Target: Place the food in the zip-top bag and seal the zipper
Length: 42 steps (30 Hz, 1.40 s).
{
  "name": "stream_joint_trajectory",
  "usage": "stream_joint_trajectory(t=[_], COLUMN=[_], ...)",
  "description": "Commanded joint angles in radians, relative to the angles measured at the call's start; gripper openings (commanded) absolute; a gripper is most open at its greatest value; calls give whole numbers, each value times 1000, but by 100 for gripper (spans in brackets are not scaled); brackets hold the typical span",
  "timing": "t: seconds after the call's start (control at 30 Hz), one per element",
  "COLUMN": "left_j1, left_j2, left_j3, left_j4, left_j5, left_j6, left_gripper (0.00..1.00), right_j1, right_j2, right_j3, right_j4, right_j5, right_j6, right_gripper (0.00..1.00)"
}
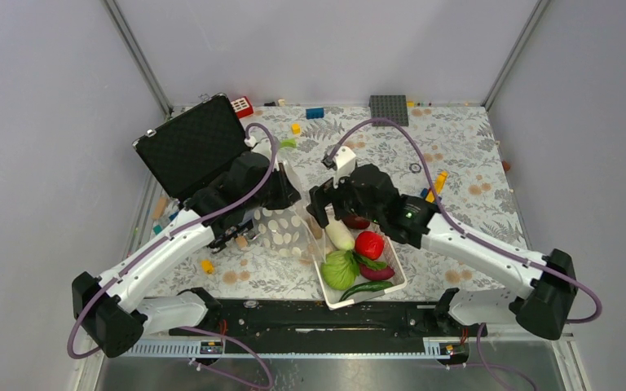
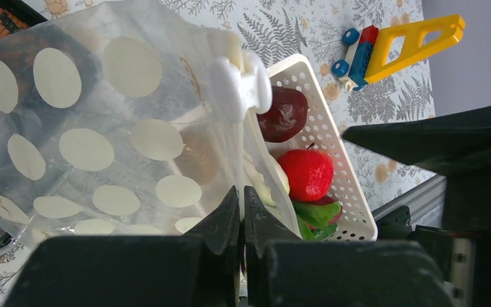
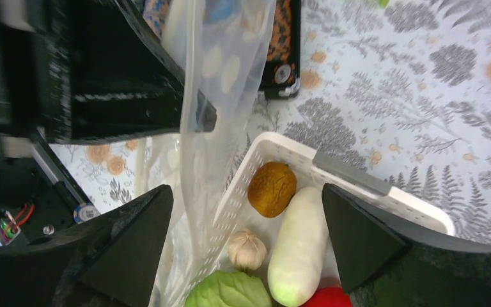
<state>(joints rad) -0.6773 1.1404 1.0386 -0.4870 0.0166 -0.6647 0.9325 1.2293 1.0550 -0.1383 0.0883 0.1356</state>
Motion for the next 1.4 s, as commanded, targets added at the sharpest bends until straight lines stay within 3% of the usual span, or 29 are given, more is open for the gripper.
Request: stream_joint_trajectory(t=[0.0, 0.17, 0.43, 0.57, 0.63, 0.7, 0.8, 1.0, 1.2, 1.3, 1.37], left_j1=[-7, -9, -11, -11, -11, -12, -11, -11, -11, -11, -11], left_j2=[-9, 13, -12, -12, -16, -25, -56, -127, -115, -88, -73], left_j3=[76, 102, 100, 106, 119, 126, 116, 148, 248, 256, 230], left_j4=[-30, -62, -68, -81, -123, -198, -324, -526, -742, -724, -638], left_j5=[-54, -64, 12, 49, 35, -46, -239, -416, -649, -623, -565], left_j6=[12, 27, 57, 70, 84, 102, 86, 6, -82, -75, -54], left_gripper=[0, 0, 0, 0, 0, 0, 1, 7, 15, 17, 25], right_j1=[6, 6, 6, 6, 7, 6, 3, -74, -113, -113, -107], right_j2=[54, 91, 172, 214, 219, 217, 217, 208, 158, 132, 129], right_j3=[25, 11, 24, 37, 40, 46, 82, 106, 80, 45, 45], right_j4=[31, 44, 53, 93, 107, 91, -14, -175, -189, -108, -96], right_j5=[-68, -7, 129, 52, 61, 117, 287, 416, 401, 258, 216], right_j6=[29, 33, 74, 95, 114, 125, 153, 262, 275, 254, 282], right_gripper=[94, 93, 81, 60, 41, 25, 11, 4, 2, 0, 0])
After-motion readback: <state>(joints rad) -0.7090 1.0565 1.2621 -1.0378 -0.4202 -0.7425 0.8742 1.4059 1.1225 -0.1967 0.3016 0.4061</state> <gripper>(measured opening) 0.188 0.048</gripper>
